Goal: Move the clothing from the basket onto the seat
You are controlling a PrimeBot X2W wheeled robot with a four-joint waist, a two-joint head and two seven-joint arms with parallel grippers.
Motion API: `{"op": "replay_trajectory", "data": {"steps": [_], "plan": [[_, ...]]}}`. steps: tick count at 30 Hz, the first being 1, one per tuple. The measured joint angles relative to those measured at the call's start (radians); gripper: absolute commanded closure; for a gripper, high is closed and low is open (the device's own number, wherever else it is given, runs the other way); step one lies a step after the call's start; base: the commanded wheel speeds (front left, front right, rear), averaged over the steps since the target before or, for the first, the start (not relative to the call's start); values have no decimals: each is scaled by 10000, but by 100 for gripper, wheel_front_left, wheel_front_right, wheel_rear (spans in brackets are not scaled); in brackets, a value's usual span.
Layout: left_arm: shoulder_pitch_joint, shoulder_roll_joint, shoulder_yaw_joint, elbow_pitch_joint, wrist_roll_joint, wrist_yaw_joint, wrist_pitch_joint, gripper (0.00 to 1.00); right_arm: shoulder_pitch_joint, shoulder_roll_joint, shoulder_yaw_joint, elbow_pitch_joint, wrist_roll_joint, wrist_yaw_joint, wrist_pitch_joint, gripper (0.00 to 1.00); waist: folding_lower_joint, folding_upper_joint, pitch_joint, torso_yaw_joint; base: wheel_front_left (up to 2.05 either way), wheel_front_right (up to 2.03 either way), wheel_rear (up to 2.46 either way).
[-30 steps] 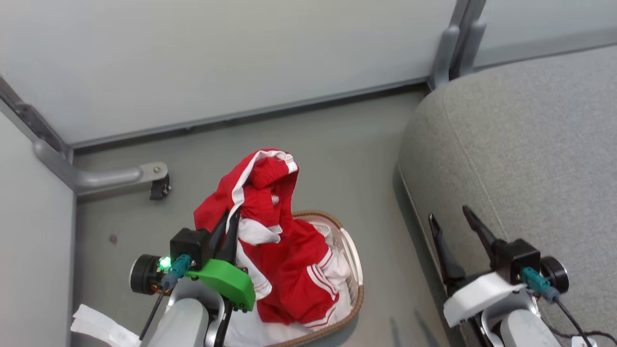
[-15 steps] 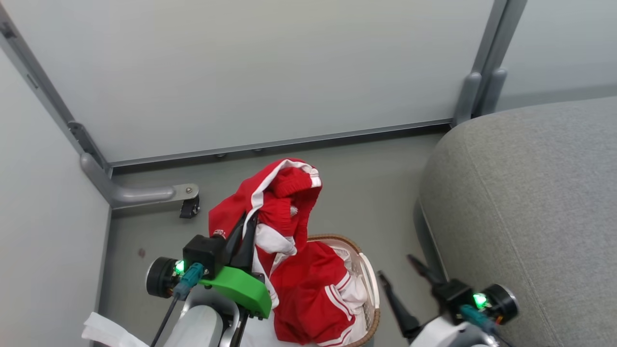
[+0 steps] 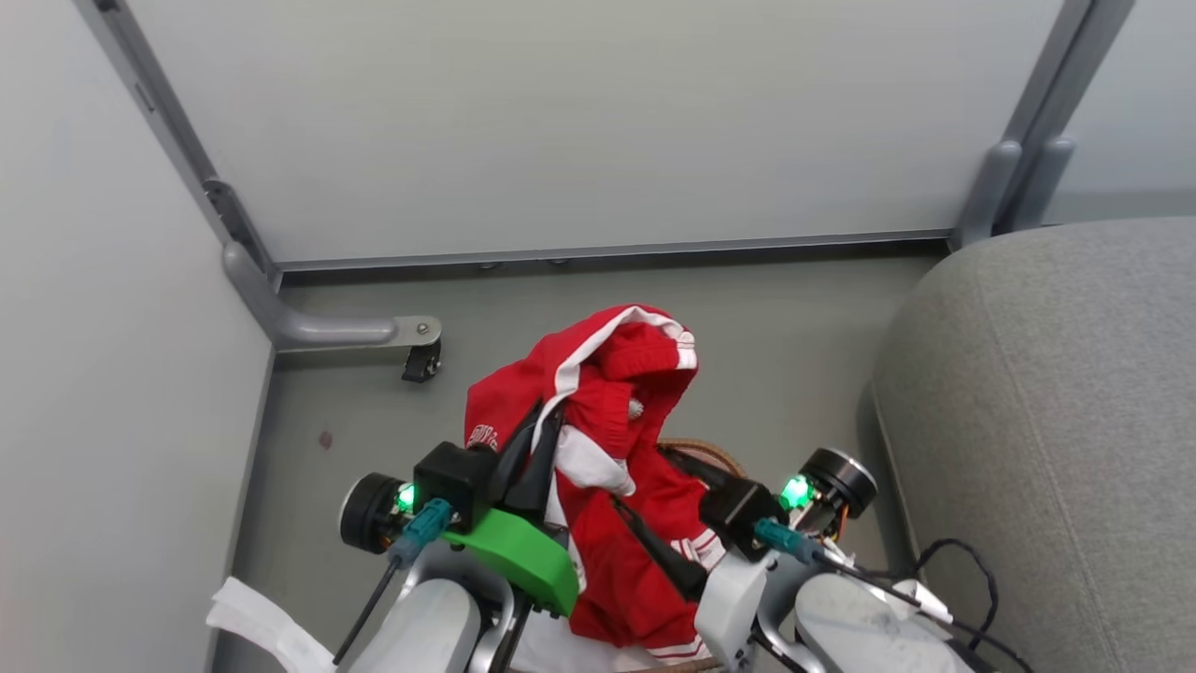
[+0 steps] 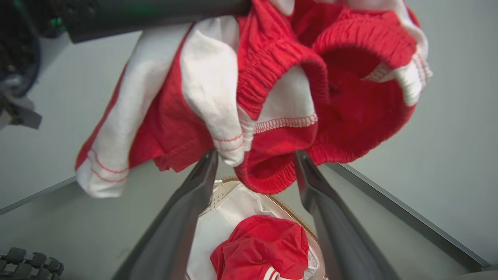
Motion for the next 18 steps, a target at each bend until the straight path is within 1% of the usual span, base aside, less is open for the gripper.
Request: {"op": "replay_trajectory", "data": {"steps": [5, 8, 9, 10, 14, 18], "plan": [[-313, -2, -594, -142, -222, 77, 0, 100, -376, 192, -67, 253, -128, 0, 0, 0, 0, 0, 174, 379, 0, 0, 0], [-390, -2, -986, -153, -391, 86, 0, 100, -387, 188, 63, 71, 408, -2, 0, 0, 0, 0, 264, 599, 0, 0, 0], [-403, -2, -1083, -157, -449, 94, 0, 100, -401, 198, 159, 69, 520, 0, 0, 64, 0, 0, 285, 659, 0, 0, 0], [-428, 0, -1181, -161, -512, 132, 0, 100, -401, 211, 221, 40, 683, 0, 0, 100, 0, 0, 309, 731, 0, 0, 0], [-557, -2, -1484, -165, -681, 230, 0, 100, -428, 207, 150, 4, 1083, -2, 0, 100, 0, 0, 384, 956, 0, 0, 0], [-595, 0, -1613, -125, -786, 303, 0, 100, -336, 221, 173, 259, 1183, -2, -2, 100, 0, 0, 425, 1073, 0, 0, 0]]}}
